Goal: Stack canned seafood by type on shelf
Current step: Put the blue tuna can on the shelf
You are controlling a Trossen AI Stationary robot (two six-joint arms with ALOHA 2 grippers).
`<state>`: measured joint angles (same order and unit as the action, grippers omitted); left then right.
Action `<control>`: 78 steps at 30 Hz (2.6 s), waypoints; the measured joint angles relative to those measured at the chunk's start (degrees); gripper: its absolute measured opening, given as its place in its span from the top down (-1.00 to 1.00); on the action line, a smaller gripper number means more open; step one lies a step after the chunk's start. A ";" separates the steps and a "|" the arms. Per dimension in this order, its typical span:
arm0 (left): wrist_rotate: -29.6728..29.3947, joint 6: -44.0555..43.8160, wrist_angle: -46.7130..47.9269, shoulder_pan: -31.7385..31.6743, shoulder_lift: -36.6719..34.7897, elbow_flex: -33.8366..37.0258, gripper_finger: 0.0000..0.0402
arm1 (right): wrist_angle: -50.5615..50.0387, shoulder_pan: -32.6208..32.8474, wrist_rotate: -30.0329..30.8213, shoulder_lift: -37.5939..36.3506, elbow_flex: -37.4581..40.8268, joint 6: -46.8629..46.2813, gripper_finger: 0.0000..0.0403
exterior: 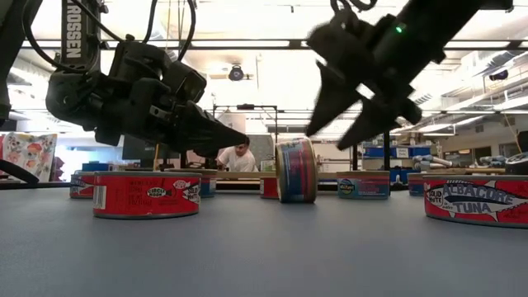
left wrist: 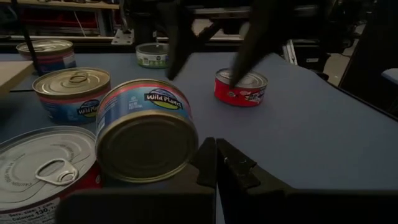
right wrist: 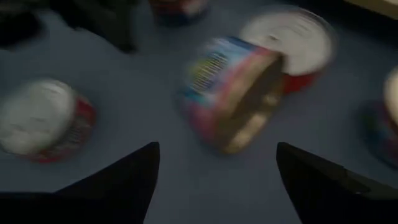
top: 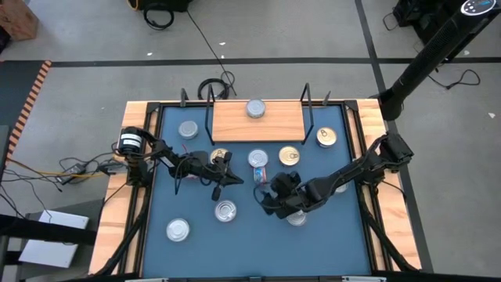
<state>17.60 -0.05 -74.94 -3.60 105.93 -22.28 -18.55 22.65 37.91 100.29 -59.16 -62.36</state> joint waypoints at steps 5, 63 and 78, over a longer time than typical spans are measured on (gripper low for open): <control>-0.02 0.00 0.12 0.00 0.00 0.00 0.97 | 5.93 0.57 4.49 4.48 -0.02 1.68 -0.72; -0.26 -0.18 0.32 0.00 0.00 0.00 0.97 | -3.41 -3.28 8.84 6.25 -0.42 22.25 0.06; -0.26 -0.22 0.27 0.32 0.00 0.00 0.97 | -33.83 -13.53 14.89 2.52 -20.31 57.27 0.06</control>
<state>17.34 -0.27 -74.67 -3.28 105.93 -22.28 -52.38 9.13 52.79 102.80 -79.47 -5.10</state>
